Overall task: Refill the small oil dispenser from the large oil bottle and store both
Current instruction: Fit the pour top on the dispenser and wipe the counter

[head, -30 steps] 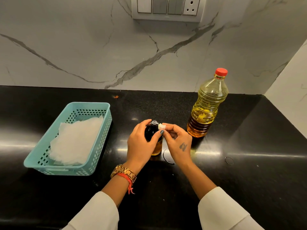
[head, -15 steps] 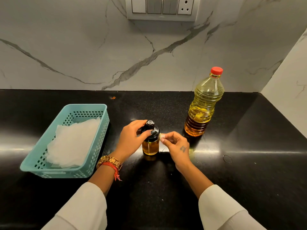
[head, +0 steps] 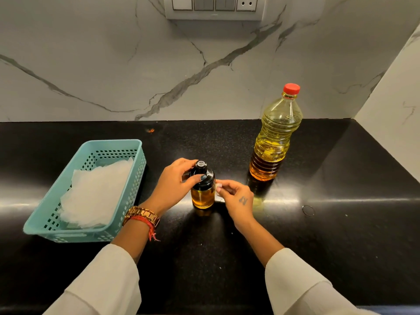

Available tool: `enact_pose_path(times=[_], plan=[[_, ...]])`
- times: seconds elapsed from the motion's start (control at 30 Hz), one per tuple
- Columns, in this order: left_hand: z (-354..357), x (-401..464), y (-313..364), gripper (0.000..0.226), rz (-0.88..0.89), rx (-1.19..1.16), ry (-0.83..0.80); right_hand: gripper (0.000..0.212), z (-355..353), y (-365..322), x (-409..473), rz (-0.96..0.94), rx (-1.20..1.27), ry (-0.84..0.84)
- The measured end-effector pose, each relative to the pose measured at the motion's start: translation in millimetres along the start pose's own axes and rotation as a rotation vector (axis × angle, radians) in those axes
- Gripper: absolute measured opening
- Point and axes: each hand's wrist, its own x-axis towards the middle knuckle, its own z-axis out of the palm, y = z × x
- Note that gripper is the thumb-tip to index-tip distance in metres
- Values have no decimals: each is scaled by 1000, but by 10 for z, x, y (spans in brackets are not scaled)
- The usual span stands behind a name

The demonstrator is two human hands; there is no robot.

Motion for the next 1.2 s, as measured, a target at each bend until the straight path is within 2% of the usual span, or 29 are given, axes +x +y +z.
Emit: enact_pose_path(times=[0.07, 0.2, 0.33, 0.57, 0.77, 0.83, 1.03, 1.13, 1.2], plan=[[2, -5, 20, 36, 3, 5, 6, 21, 41, -86, 68, 44, 25, -7], [17, -15, 51, 35, -17, -1, 30, 21, 48, -260, 38, -33, 85, 28], [30, -48, 39, 35, -47, -56, 35, 23, 45, -72, -221, -14, 163, 55], [6, -21, 1, 34, -77, -71, -24, 26, 92, 4, 66, 158, 4, 55], [-53, 38, 40, 37, -46, -131, -187, 25, 27, -267, -36, -59, -10, 65], [-58, 52, 35, 39, -46, -142, -213, 27, 20, -160, -198, -60, 3, 80], [-68, 70, 5, 40, 1, -97, -235, 23, 28, 55, -74, 109, -104, 46], [-54, 49, -5, 44, -21, -82, -211, 23, 18, -135, 92, 97, -139, 23], [-18, 3, -5, 51, -53, -111, -139, 23, 8, -281, 104, 34, -121, 22]])
